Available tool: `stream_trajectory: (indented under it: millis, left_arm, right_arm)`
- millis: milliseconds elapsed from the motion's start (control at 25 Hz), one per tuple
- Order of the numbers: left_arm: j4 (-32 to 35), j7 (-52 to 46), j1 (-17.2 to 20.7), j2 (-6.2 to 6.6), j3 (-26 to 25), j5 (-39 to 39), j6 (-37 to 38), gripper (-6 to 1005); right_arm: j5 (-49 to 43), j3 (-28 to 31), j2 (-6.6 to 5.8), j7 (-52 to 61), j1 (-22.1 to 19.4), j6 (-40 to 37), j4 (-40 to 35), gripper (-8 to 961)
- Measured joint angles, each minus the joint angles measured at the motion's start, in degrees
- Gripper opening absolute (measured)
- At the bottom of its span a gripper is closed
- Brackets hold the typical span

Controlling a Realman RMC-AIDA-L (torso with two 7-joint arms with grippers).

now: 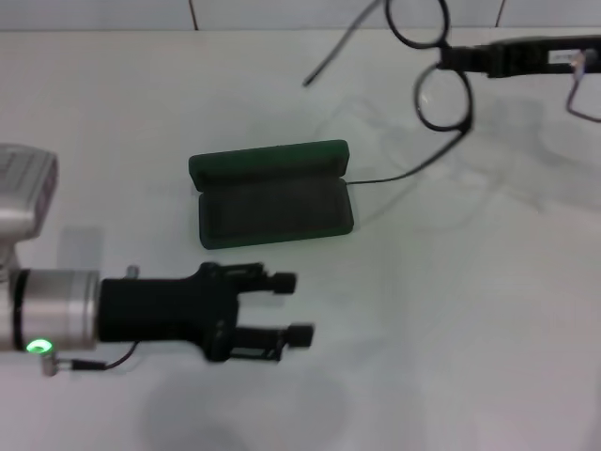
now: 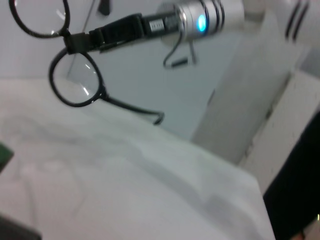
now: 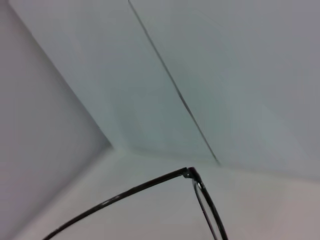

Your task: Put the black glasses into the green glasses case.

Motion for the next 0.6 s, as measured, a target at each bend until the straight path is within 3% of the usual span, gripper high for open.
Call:
stream_trajectory:
  millis: [200, 600]
  left_arm:
    - [-4.81, 2.71, -2.6, -0.05, -0.16, -3.79, -3.2, 745]
    - [-10.99, 3.82, -8.32, -0.16, 0.17, -6.23, -2.66, 333]
  right_arm:
    - [15.17, -1.13, -0.22, -13.4, 0.64, 0.47, 11.85, 34]
    - [28.06, -6.05, 0.37, -23.01, 1.3, -2.07, 23.02, 34]
